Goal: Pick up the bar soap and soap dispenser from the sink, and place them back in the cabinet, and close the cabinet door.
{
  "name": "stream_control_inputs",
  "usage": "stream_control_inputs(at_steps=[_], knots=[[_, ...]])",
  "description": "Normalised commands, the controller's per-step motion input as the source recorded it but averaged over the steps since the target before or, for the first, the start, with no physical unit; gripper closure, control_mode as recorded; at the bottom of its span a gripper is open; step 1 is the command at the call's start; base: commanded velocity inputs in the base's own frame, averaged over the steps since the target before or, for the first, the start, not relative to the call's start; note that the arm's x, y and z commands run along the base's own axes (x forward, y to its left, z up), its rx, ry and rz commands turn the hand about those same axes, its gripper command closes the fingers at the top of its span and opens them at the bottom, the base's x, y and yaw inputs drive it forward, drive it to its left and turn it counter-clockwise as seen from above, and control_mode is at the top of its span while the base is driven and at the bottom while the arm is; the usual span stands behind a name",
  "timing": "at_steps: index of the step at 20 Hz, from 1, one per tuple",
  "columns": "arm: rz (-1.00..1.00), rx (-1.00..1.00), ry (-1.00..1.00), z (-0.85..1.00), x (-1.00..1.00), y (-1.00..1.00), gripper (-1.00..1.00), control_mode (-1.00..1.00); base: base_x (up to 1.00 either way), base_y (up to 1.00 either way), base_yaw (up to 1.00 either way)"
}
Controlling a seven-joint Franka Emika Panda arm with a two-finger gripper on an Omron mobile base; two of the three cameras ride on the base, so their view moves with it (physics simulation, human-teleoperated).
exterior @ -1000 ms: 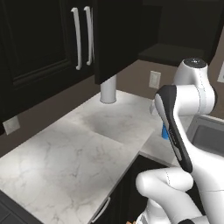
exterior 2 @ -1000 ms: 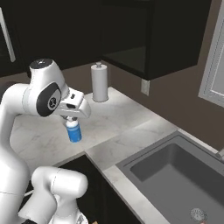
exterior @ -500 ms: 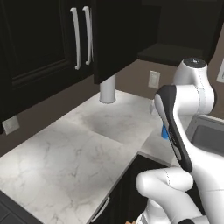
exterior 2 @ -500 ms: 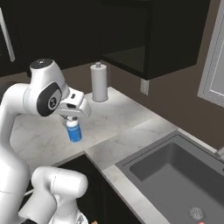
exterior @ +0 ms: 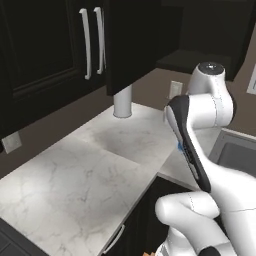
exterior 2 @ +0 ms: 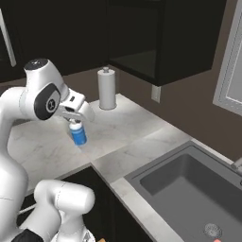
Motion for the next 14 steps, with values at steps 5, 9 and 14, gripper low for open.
stream_control_inputs(at_steps=[5, 9, 14], knots=[[-0.17, 0.0, -0.1, 0.54, 0.11, 0.2, 1.0, -1.0, 0.0, 0.0, 0.0], [-0.13, 0.0, -0.13, 0.59, 0.1, 0.22, 1.0, -1.0, 0.0, 0.0, 0.0], [-0.12, 0.0, -0.13, 0.6, 0.1, 0.22, 1.0, -1.0, 0.0, 0.0, 0.0]])
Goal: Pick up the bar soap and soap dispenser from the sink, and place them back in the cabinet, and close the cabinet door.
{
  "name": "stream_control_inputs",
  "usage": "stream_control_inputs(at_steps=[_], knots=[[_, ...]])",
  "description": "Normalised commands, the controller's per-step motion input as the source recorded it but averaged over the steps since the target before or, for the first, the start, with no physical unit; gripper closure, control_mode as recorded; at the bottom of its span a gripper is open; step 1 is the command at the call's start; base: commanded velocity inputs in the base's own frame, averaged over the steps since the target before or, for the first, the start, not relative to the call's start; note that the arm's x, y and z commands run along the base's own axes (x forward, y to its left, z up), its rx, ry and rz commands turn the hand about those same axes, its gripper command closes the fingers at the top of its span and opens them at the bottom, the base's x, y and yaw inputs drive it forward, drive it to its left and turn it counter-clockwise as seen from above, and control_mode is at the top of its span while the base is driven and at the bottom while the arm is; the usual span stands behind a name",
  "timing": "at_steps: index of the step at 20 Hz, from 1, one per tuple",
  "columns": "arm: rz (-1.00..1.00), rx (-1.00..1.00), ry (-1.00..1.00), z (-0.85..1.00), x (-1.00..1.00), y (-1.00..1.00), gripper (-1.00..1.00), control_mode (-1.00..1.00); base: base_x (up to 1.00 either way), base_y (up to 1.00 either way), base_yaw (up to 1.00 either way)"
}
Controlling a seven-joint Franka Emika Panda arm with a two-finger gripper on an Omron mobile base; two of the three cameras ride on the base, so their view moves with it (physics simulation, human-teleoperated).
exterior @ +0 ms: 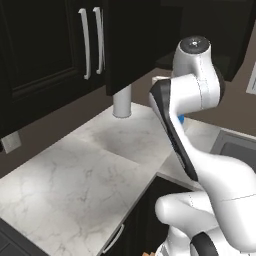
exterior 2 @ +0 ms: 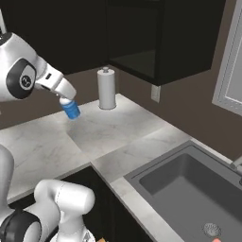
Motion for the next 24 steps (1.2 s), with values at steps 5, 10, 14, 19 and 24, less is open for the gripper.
stream_control_inputs(at_steps=[5, 10, 14, 19, 24], knots=[[-0.1, 0.0, -0.08, 0.47, 0.11, 0.04, 1.0, -1.0, 0.0, 0.0, 0.0], [-0.02, 0.0, -0.02, 0.28, 0.23, 0.0, 1.0, -1.0, 0.0, 0.0, 0.0], [0.0, 0.0, 0.0, 0.17, 0.34, -0.02, 1.0, -1.0, 0.0, 0.0, 0.0], [0.0, 0.0, -0.01, 0.13, 0.37, -0.03, 1.0, -1.0, 0.0, 0.0, 0.0], [0.0, -0.02, -0.03, 0.17, 0.15, -0.09, 1.0, -1.0, 0.0, 0.0, 0.0]])
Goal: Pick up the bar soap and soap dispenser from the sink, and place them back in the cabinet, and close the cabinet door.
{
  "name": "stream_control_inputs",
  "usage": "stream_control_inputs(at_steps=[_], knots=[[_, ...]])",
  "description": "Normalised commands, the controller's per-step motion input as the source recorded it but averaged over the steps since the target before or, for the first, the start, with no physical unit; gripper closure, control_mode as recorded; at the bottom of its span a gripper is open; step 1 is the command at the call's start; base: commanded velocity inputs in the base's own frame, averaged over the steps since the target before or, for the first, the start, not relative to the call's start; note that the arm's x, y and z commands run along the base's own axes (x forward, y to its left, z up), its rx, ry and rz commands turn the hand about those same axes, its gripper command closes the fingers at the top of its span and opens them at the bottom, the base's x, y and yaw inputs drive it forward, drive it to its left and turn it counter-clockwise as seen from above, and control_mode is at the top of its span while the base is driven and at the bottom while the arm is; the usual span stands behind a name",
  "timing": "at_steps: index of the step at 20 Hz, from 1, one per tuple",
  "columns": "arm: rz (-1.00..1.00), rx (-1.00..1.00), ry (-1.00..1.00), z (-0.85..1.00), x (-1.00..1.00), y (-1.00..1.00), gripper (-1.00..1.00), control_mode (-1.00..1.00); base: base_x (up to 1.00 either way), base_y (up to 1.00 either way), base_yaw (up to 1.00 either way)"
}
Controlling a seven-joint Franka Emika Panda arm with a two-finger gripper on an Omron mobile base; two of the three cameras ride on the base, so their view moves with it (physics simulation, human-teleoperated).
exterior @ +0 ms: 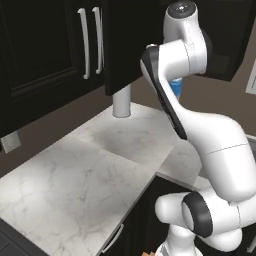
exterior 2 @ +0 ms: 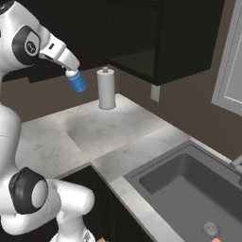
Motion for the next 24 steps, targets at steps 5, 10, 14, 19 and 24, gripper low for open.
stream_control_inputs(at_steps=[5, 10, 14, 19, 24], knots=[[0.0, -0.05, -0.07, 0.21, 0.01, -0.12, 1.0, -1.0, 0.0, 0.0, 0.0], [0.0, -0.03, -0.05, 0.26, 0.03, -0.15, 1.0, -1.0, 0.0, 0.0, 0.0], [0.0, 0.0, -0.01, 0.24, 0.09, -0.16, 1.0, -1.0, 0.0, 0.0, 0.0], [0.0, 0.0, 0.0, 0.2, 0.13, -0.17, 1.0, -1.0, 0.0, 0.0, 0.0], [0.0, -0.01, -0.01, 0.14, 0.09, -0.19, 1.0, -1.0, 0.0, 0.0, 0.0]])
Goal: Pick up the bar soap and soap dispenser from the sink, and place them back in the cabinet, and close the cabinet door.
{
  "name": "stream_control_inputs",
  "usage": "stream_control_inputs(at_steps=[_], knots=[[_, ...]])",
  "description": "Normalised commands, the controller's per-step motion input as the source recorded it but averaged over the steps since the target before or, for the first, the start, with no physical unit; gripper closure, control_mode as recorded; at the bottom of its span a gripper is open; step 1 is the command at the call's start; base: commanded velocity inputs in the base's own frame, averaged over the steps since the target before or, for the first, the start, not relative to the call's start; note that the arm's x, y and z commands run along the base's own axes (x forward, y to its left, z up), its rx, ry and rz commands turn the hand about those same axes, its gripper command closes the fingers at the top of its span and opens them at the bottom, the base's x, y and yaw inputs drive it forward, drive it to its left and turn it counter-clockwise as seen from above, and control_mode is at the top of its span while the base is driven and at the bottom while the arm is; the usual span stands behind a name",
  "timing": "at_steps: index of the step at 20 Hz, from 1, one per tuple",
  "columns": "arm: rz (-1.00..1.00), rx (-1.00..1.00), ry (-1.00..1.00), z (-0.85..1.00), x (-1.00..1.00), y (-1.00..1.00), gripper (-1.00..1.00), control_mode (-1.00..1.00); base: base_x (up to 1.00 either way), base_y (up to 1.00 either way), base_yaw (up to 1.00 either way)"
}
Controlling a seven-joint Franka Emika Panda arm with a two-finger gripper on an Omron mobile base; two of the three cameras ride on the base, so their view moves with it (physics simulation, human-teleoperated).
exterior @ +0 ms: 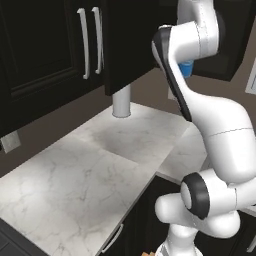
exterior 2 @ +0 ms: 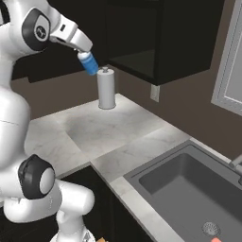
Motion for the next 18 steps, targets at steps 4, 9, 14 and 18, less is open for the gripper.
stream_control_inputs(at_steps=[4, 9, 14, 18], knots=[[0.0, -0.02, -0.02, 0.08, 0.05, -0.19, 1.0, -1.0, 0.0, 0.0, 0.0], [0.0, -0.03, -0.04, 0.05, 0.0, -0.15, 1.0, -1.0, 0.0, 0.0, 0.0], [0.0, -0.04, -0.02, 0.0, 0.01, -0.11, 1.0, -1.0, 0.0, 0.0, 0.0], [0.0, -0.05, -0.01, 0.0, 0.05, -0.08, 1.0, -1.0, 0.0, 0.0, 0.0]])
